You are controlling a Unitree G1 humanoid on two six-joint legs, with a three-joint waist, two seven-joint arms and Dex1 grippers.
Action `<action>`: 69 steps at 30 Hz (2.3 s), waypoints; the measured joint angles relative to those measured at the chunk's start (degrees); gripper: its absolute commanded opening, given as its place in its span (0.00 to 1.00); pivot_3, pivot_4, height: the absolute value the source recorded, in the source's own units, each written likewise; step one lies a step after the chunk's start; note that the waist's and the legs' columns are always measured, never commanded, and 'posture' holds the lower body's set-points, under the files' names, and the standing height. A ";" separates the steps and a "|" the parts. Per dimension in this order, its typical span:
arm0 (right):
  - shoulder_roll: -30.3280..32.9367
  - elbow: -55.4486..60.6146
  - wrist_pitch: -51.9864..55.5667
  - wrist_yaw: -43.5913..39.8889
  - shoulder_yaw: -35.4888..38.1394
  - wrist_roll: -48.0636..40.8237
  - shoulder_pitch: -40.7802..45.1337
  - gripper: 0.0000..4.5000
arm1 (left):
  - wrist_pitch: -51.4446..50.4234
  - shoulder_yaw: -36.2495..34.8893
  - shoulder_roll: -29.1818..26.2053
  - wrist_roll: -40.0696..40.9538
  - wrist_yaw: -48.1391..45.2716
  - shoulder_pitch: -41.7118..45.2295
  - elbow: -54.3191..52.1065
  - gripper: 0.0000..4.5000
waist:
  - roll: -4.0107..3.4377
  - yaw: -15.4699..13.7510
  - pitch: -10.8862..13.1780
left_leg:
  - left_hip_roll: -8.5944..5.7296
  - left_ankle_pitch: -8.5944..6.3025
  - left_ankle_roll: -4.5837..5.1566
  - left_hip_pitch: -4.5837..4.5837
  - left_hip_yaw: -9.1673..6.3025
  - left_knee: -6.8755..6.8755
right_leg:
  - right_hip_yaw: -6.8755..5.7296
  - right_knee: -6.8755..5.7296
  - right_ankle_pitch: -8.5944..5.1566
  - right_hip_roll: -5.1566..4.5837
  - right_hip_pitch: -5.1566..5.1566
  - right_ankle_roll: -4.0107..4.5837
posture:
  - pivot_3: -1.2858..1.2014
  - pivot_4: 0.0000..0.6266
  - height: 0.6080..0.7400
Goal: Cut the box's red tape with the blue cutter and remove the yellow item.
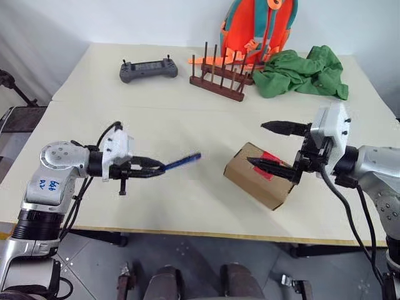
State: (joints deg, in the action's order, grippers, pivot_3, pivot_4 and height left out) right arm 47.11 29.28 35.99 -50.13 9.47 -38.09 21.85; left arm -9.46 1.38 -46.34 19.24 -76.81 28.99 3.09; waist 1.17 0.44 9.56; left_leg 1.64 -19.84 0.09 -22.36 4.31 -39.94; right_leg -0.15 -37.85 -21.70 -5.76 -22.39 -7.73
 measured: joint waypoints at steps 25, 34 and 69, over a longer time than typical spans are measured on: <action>-1.47 8.47 -2.84 -2.05 -29.52 16.64 5.94 0.01 | 10.06 9.79 -1.61 -20.01 5.60 -1.88 -1.22 0.09 | -0.01 0.03 0.00 | -0.04 -0.03 0.07 0.03 -0.11 -0.08 | -0.13 -0.02 0.00 -0.26 0.09 0.00 | 0.52 0.24 1.00; -6.39 1.49 -8.14 -4.65 -40.80 28.23 8.43 0.01 | 0.62 10.73 -2.09 -20.70 6.53 -5.15 -11.53 0.09 | -0.02 0.04 0.00 | -0.14 -0.08 0.14 0.03 -0.17 -0.08 | -1.05 -0.02 0.00 -0.69 0.15 0.00 | 0.52 0.24 1.00; -9.90 -7.32 -16.24 -8.31 -40.56 37.43 4.93 0.01 | -18.57 16.37 -5.18 -24.05 8.45 -6.88 -27.66 0.09 | -0.07 0.31 -0.02 | -0.21 -0.09 0.16 0.35 -0.69 -0.07 | -1.46 0.26 -0.01 -0.72 0.88 0.02 | 0.52 0.24 1.00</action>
State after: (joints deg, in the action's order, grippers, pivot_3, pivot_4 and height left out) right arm 37.20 21.97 19.75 -58.44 -31.09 -0.66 26.78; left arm -28.03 17.75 -51.52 -4.81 -68.36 22.11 -24.58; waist 1.10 0.75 9.55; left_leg 1.44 -19.93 0.25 -22.01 3.62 -40.01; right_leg -1.61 -37.59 -21.71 -6.49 -21.51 -7.71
